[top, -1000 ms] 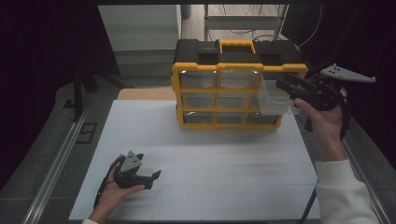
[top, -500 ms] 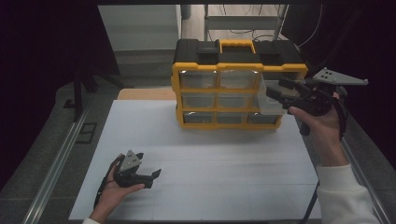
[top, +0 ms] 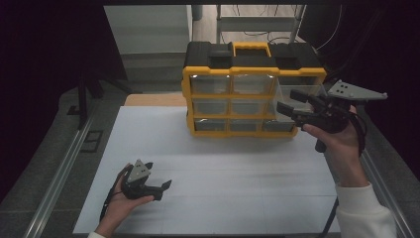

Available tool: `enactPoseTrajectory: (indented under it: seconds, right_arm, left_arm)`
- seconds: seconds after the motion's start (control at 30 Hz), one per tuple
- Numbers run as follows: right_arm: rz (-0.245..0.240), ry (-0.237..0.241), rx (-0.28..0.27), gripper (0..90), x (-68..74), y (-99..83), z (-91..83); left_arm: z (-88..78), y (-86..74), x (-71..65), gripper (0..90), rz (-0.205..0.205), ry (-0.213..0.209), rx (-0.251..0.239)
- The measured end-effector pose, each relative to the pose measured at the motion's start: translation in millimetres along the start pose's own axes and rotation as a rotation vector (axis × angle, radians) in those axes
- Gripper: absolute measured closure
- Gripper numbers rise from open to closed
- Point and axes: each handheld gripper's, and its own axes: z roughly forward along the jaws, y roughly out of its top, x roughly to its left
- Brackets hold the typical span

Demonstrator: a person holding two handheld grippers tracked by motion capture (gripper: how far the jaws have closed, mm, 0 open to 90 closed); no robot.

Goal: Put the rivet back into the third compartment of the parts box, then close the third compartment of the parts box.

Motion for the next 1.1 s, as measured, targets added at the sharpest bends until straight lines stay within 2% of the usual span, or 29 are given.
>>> enactPoseTrajectory:
  seconds: [0.2, 0.4, 0.6, 0.67, 0.8, 0.9, 0.97, 1.1]
  right_arm:
    - [-0.019, 0.009, -0.003, 33.5, 8.0, -3.6, -12.8]
    - [-0.014, 0.006, 0.005, 35.0, 7.2, -9.0, -17.7]
    - [-0.027, 0.031, 0.027, 49.2, 8.0, -15.6, -20.5]
    - [-0.044, 0.024, 0.048, 56.7, 7.7, -17.4, -22.0]
    - [-0.053, 0.042, 0.075, 74.4, 5.4, -21.8, -22.2]
    - [-0.043, 0.057, 0.085, 85.6, 1.6, -25.3, -21.7]
    - [-0.056, 0.049, 0.098, 89.6, -1.2, -27.6, -21.7]
    - [-0.043, 0.037, 0.108, 90.0, -7.8, -32.6, -21.3]
  left_arm:
    - [0.2, -0.4, 0.5, 8.3, -0.005, 0.003, 0.003]
    - [0.8, 0.0, -0.3, 8.3, -0.001, 0.0, 0.005]
    - [1.0, -0.2, -0.1, 8.3, -0.002, -0.002, 0.004]
    - [1.1, -0.3, 0.0, 8.3, -0.004, -0.002, 0.004]
    - [0.8, -0.5, -0.2, 8.3, 0.0, 0.0, 0.009]
    - [-0.3, -1.6, 0.0, 8.3, -0.005, 0.003, 0.008]
    - [-1.4, -1.5, 0.4, 8.3, -0.011, 0.007, 0.001]
    - [-0.9, -1.6, -0.7, 8.3, -0.005, 0.007, 0.007]
